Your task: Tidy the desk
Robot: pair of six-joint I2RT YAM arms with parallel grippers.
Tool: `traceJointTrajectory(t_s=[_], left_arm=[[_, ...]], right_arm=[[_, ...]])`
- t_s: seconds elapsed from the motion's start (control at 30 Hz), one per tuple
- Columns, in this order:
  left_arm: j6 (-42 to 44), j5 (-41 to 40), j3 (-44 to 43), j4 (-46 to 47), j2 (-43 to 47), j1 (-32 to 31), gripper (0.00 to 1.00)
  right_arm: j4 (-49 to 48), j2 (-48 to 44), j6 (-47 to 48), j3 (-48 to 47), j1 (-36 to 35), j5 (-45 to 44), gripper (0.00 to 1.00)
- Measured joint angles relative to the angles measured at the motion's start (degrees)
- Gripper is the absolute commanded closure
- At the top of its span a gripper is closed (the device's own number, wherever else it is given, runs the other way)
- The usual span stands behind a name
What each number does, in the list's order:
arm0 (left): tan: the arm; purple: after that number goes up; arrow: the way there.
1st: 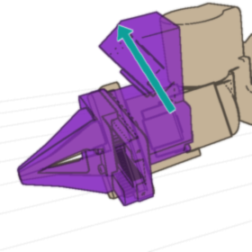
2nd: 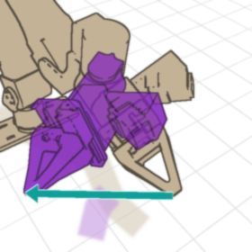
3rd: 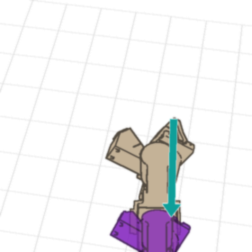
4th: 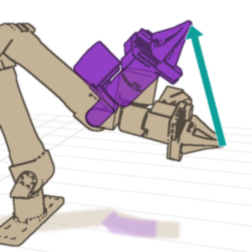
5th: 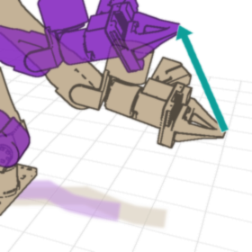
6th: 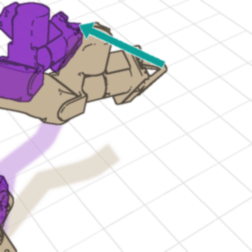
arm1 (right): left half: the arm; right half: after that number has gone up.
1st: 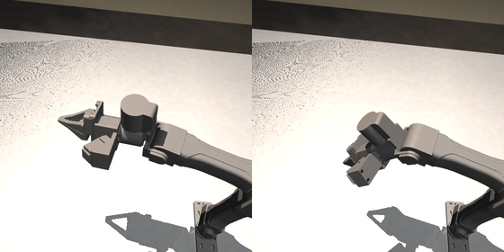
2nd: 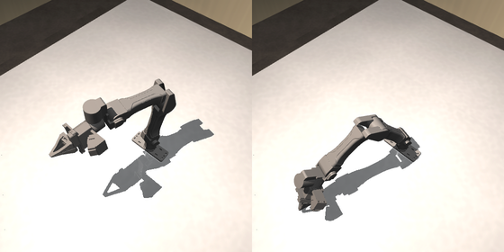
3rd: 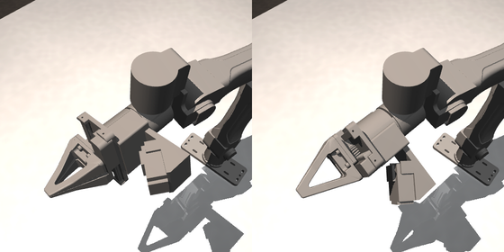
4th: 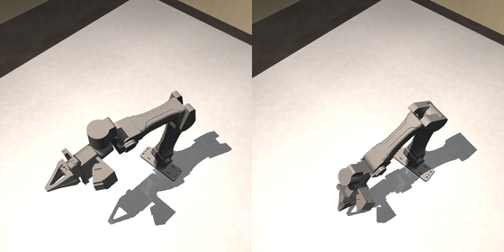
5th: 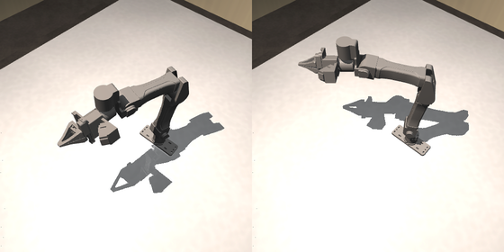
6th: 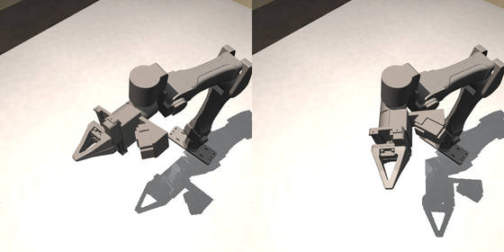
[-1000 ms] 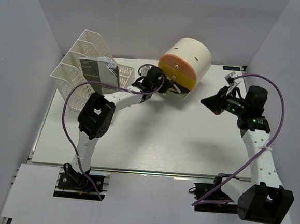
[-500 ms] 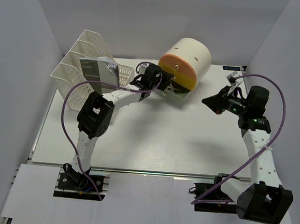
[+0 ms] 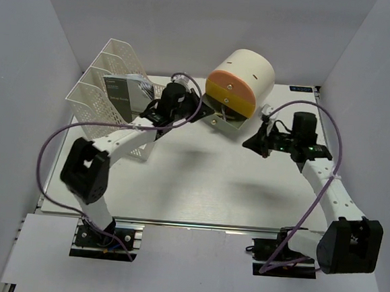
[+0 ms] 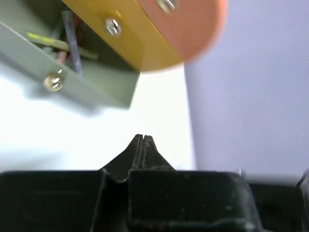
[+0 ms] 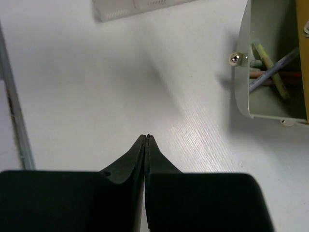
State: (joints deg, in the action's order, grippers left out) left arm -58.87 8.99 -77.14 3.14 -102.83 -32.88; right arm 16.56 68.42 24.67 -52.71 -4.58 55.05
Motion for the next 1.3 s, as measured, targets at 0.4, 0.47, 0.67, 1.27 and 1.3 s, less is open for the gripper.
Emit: traceJointTrajectory(t_s=[0.4,0.47,0.67,1.27,1.3], left_arm=[[41.46,-2.73,18.23,-15.61,25.46,0.55,0.39],[44.85,-3.96,20.65,-17.25,27.47,0.55,0.38],[50.23,-10.01,22.64,-17.97,35.76,0.55,0.32],[52.96,-14.71,24.20,-15.17,42.66,0.57,0.30],[53.00,-14.82,24.20,-15.17,42.66,0.57,0.30]], right_arm=[[-3.69,22.60,5.79,-16.11,-22.29,-39.26,1.00],[-4.11,26.43,5.90,-17.88,-24.37,-44.39,1.00],[-3.41,36.72,6.36,-25.35,-27.58,-53.92,1.00],[-9.75,48.24,11.43,-30.73,-29.73,-77.05,1.00],[-10.23,48.61,11.82,-31.12,-29.68,-77.85,1.00]])
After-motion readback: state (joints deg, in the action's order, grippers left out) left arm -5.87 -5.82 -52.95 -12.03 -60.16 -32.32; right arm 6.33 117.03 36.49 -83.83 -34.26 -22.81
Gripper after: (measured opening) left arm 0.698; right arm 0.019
